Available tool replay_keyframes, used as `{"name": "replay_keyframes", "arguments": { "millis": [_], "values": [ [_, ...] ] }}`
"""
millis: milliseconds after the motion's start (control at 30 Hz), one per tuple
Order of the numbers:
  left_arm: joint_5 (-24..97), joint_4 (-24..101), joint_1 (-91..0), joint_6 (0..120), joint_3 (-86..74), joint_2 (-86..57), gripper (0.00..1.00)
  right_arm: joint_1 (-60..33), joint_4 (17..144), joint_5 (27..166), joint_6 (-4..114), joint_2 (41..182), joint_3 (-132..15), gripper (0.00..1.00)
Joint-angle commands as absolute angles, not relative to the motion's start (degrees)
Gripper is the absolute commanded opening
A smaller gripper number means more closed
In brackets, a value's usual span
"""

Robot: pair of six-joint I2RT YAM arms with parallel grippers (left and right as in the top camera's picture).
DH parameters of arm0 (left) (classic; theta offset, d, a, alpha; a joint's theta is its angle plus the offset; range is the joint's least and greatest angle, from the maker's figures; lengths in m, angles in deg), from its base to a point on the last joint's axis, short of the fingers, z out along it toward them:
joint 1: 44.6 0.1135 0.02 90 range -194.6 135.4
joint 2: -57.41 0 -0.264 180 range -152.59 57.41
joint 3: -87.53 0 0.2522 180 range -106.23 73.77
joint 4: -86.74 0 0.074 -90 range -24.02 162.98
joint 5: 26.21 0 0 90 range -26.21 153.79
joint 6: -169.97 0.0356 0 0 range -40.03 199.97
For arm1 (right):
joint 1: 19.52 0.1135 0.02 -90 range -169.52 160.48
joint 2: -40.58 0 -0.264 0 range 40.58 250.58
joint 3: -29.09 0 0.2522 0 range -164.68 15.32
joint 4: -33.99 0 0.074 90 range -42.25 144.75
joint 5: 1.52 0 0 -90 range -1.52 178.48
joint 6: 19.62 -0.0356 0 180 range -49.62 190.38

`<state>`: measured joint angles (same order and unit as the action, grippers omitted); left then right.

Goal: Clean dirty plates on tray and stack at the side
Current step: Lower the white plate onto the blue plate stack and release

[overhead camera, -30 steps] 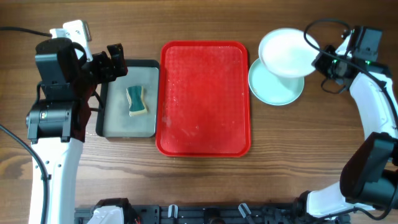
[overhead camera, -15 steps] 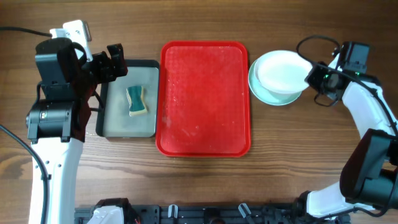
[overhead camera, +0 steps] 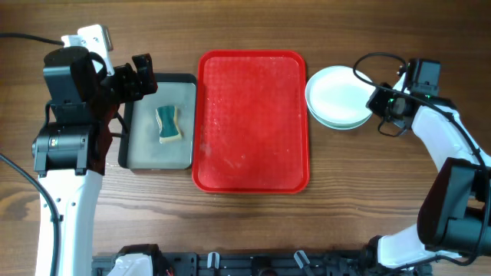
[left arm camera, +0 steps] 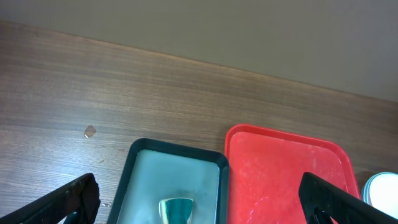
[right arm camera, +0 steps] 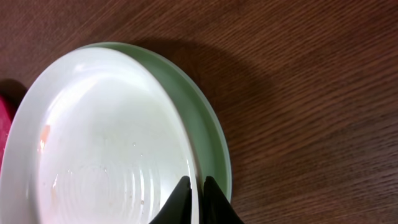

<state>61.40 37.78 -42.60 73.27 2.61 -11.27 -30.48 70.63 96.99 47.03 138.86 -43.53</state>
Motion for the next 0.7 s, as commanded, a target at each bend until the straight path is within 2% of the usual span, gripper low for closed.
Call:
{"name": "replay_keyframes", "arguments": {
  "millis": [0,67,233,367,433,567,667],
  "values": [
    [62.0,37.9,-42.6,73.6,1.9,-11.1,1.00,-30.1,70.3,95.9,46.4,138.9,-43.3,0.10],
    [62.0,37.9,-42.6,73.6,1.9,-11.1,1.00,-30.1,70.4,95.9,46.4,138.9,-43.3,0.10],
    [62.0,37.9,-42.6,73.6,1.9,-11.1,1.00,-30.1,70.5,95.9,46.5,138.9,-43.3,0.24],
    [62.0,37.9,-42.6,73.6,1.9,-11.1,1.00,-30.0,70.5,96.0,49.3,138.9,-43.3,0.45],
    [61.9,37.9,-42.6,73.6,1.9,-11.1,1.00,-30.0,70.5,96.2,52.0,138.9,-43.3,0.50],
    [61.9,37.9,-42.6,73.6,1.9,-11.1,1.00,-30.0,70.3,97.0,57.2,138.9,-43.3,0.53],
    [62.0,37.9,-42.6,73.6,1.9,-11.1,1.00,-30.0,69.1,102.7,61.9,138.9,-43.3,0.55]
  ]
}}
